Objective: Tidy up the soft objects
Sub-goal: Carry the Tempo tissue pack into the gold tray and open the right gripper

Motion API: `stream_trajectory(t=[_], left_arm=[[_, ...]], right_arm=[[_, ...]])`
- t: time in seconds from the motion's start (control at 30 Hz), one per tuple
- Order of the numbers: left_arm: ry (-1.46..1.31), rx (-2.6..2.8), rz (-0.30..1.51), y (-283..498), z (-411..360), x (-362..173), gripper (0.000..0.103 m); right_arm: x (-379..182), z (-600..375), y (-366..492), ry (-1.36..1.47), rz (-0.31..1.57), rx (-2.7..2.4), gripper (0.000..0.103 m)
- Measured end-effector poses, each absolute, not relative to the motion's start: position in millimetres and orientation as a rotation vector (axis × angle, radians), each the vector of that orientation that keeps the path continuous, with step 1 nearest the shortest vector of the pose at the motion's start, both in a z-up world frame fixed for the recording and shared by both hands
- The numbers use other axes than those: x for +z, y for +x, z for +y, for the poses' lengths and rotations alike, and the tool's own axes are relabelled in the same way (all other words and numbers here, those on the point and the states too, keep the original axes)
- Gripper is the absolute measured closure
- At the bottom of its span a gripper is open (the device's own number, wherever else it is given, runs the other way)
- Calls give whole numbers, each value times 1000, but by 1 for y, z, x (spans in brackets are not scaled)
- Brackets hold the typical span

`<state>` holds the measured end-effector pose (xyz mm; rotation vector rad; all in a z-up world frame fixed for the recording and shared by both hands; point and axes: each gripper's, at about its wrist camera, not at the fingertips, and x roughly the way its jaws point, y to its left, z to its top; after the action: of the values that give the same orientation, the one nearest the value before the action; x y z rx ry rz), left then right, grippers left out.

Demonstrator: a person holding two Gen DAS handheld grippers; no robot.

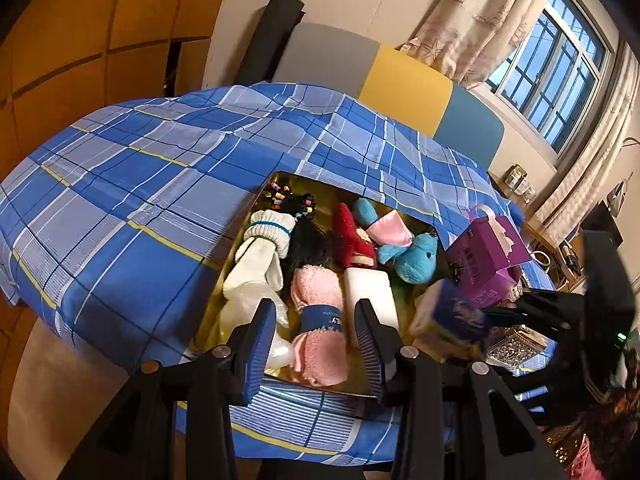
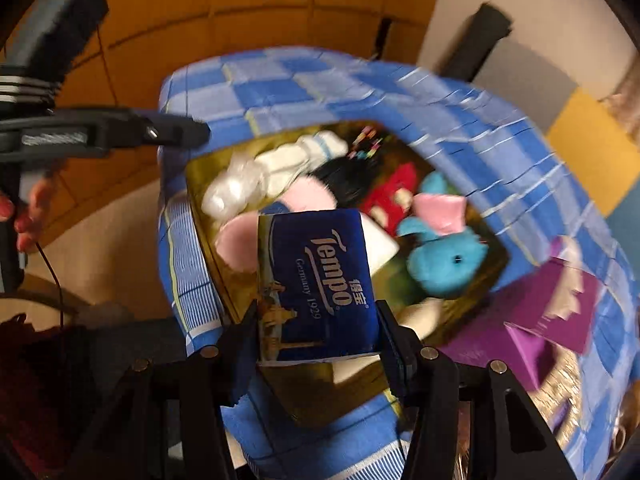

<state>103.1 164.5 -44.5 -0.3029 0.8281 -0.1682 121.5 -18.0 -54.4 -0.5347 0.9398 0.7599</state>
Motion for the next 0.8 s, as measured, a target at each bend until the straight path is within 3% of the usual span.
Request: stream_trajectory(t=[0.3, 0.37, 0.43, 0.8], left_arm=[[-322, -172, 827, 99, 174, -47, 62], [-324, -167, 828, 98, 174, -48, 62], [-326, -172, 831, 98, 174, -48, 62], [-275, -209, 821, 94, 153, -47, 62]], right_arm=[[-78, -1, 150, -593, 1162, 910, 48], [-87, 3, 153, -605, 1198, 920, 41], [-91, 2, 157, -600, 1196, 884, 32], [-79, -19, 152, -495, 1061, 630, 32]])
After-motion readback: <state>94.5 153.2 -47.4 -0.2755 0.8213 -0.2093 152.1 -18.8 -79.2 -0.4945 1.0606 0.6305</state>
